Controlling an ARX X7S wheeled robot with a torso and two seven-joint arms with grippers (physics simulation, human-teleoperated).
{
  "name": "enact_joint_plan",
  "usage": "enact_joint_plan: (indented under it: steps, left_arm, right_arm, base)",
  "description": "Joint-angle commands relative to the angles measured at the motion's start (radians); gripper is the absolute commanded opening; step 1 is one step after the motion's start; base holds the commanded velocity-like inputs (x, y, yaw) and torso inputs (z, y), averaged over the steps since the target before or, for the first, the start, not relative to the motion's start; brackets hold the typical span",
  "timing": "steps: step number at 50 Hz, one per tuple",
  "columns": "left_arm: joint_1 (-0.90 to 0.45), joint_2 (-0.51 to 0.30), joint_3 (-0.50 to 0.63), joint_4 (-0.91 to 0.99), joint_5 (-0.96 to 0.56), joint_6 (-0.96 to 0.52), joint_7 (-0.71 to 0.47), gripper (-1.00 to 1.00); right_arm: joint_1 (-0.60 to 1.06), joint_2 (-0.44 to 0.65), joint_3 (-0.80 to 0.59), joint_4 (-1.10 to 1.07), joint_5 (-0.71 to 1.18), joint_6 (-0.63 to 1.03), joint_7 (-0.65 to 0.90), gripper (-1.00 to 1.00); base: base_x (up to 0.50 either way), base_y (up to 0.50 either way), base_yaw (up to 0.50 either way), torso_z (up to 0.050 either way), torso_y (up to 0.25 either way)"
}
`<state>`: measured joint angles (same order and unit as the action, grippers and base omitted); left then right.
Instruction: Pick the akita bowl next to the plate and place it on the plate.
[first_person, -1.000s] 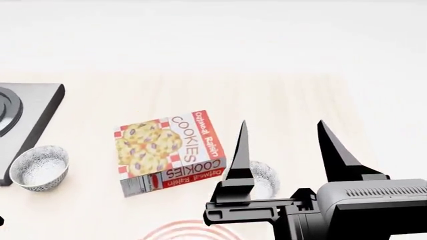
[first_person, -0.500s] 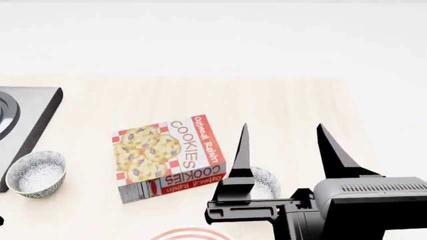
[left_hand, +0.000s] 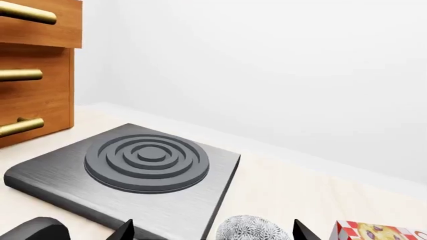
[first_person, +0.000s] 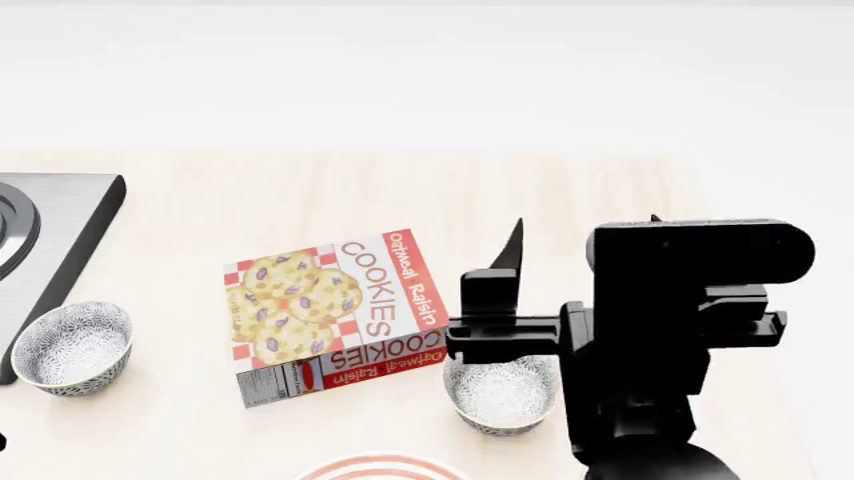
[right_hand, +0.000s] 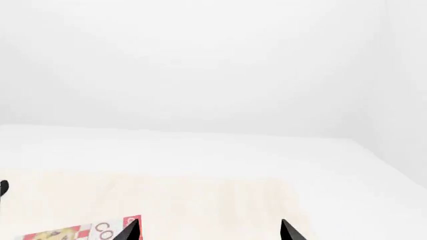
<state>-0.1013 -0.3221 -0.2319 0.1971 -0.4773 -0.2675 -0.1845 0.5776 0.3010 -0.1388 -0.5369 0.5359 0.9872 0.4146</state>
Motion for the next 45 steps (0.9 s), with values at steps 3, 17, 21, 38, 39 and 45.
enact_joint_plan:
  steps: [3,17,21,38,39,45]
  left_arm:
    - [-0.002,0.000,0.001,-0.011,-0.003,0.007,-0.002,1.00]
    - [-0.006,-0.002,0.004,-0.017,0.000,0.010,-0.009,1.00]
    - [-0.005,-0.003,0.005,-0.016,0.000,0.010,-0.010,1.00]
    - [-0.002,-0.007,0.005,-0.013,-0.008,0.010,-0.013,1.00]
    - [-0.002,-0.007,0.005,-0.016,-0.007,0.013,-0.012,1.00]
    - [0.000,-0.010,0.005,-0.002,-0.012,0.002,-0.020,1.00]
  right_arm:
    - [0.204,-0.011,-0.004,0.209,0.058,0.192,-0.020,1.00]
    - [0.396,-0.058,0.016,0.582,0.062,0.245,-0.062,1.00]
    - [0.451,-0.077,0.031,0.689,0.079,0.267,-0.085,1.00]
    - [0.567,-0.109,-0.015,1.063,0.022,0.177,-0.146,1.00]
    - [0.572,-0.114,0.011,1.081,0.034,0.182,-0.141,1.00]
    - [0.602,-0.113,-0.027,1.150,0.021,0.182,-0.171,1.00]
  base:
    - [0.00,0.00,0.00,0.000,0.000]
    - [0.00,0.00,0.00,0.000,0.000]
    - [0.00,0.00,0.00,0.000,0.000]
    - [0.00,0.00,0.00,0.000,0.000]
    - [0.00,0.00,0.00,0.000,0.000]
    - [0.00,0.00,0.00,0.000,0.000]
